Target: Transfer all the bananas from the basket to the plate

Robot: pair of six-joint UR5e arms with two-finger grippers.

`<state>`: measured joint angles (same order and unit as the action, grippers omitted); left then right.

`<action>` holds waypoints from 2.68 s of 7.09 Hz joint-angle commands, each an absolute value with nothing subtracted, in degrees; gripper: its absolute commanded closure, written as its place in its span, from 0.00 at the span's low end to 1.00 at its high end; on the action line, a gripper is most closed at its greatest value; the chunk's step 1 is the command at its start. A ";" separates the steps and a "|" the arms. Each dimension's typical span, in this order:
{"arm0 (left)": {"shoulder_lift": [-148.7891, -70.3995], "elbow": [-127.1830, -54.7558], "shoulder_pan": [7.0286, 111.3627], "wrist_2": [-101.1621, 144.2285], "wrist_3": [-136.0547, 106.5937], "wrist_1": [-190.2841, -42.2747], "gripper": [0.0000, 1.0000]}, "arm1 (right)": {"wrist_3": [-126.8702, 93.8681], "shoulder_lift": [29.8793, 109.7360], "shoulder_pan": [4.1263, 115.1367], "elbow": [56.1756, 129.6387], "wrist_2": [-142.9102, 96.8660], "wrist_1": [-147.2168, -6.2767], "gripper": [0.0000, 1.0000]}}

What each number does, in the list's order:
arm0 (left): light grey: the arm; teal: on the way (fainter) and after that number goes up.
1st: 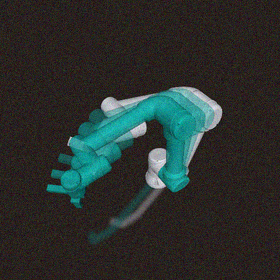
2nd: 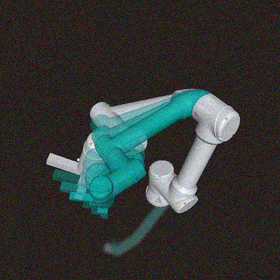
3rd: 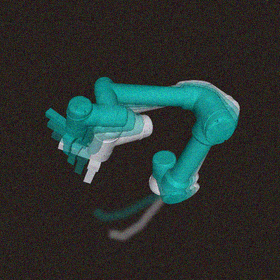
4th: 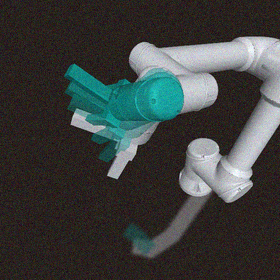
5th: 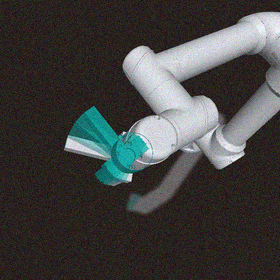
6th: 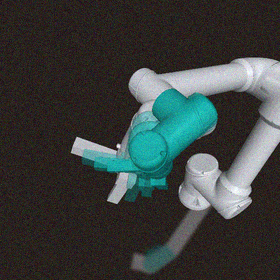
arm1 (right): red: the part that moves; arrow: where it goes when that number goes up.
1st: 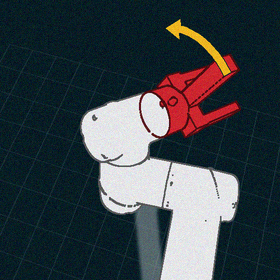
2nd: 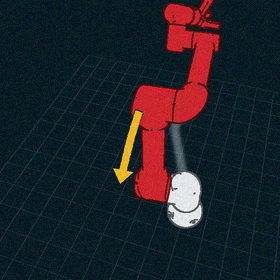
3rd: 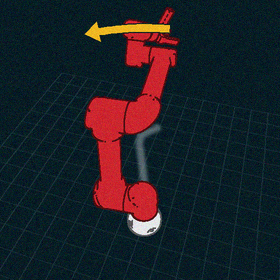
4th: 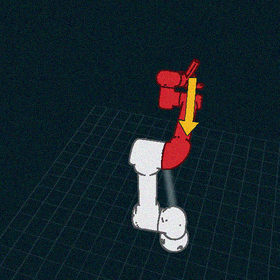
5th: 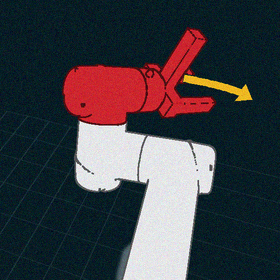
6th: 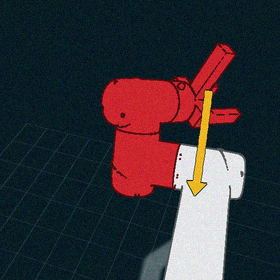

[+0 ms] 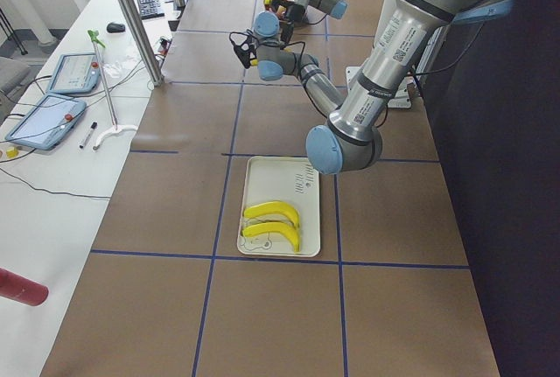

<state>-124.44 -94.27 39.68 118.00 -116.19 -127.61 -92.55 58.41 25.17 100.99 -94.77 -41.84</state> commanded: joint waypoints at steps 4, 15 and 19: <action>-124.54 -94.31 39.02 118.04 -116.02 -127.97 0.37 | -92.55 58.45 25.05 100.99 -94.75 -41.84 0.85; -124.98 -93.96 38.85 118.04 -115.75 -128.32 0.87 | -92.55 58.36 24.52 100.99 -94.75 -41.84 0.74; -124.46 -94.13 39.28 118.12 -114.96 -128.32 0.99 | -92.46 57.75 25.57 101.16 -95.53 -43.06 0.00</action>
<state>-124.68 -94.07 39.01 118.12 -115.26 -128.36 -92.45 58.07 24.93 101.09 -95.04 -42.30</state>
